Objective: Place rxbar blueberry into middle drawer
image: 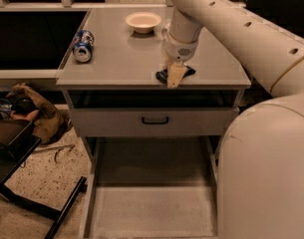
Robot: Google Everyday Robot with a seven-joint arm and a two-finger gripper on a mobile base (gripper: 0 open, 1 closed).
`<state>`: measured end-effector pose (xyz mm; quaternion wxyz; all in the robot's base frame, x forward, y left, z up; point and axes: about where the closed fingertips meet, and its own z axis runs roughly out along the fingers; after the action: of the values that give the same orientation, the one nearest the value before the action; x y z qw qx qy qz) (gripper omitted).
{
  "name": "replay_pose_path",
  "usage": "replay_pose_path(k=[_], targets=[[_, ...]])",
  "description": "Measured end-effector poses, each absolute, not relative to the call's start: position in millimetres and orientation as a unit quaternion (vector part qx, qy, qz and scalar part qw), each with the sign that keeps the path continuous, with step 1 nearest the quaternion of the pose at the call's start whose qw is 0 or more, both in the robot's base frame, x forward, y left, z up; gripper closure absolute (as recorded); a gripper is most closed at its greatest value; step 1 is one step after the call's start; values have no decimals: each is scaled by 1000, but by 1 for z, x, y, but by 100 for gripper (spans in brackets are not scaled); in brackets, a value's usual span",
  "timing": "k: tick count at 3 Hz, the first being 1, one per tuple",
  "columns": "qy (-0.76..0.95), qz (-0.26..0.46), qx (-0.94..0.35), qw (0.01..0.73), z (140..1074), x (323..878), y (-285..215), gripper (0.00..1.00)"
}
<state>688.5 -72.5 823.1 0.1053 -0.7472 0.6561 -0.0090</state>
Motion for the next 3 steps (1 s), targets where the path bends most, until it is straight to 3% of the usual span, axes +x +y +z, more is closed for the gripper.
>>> replay_pose_path(k=[1, 3], targets=[[656, -9, -747, 105, 831, 687, -72, 100], [667, -31, -731, 137, 864, 684, -85, 100]])
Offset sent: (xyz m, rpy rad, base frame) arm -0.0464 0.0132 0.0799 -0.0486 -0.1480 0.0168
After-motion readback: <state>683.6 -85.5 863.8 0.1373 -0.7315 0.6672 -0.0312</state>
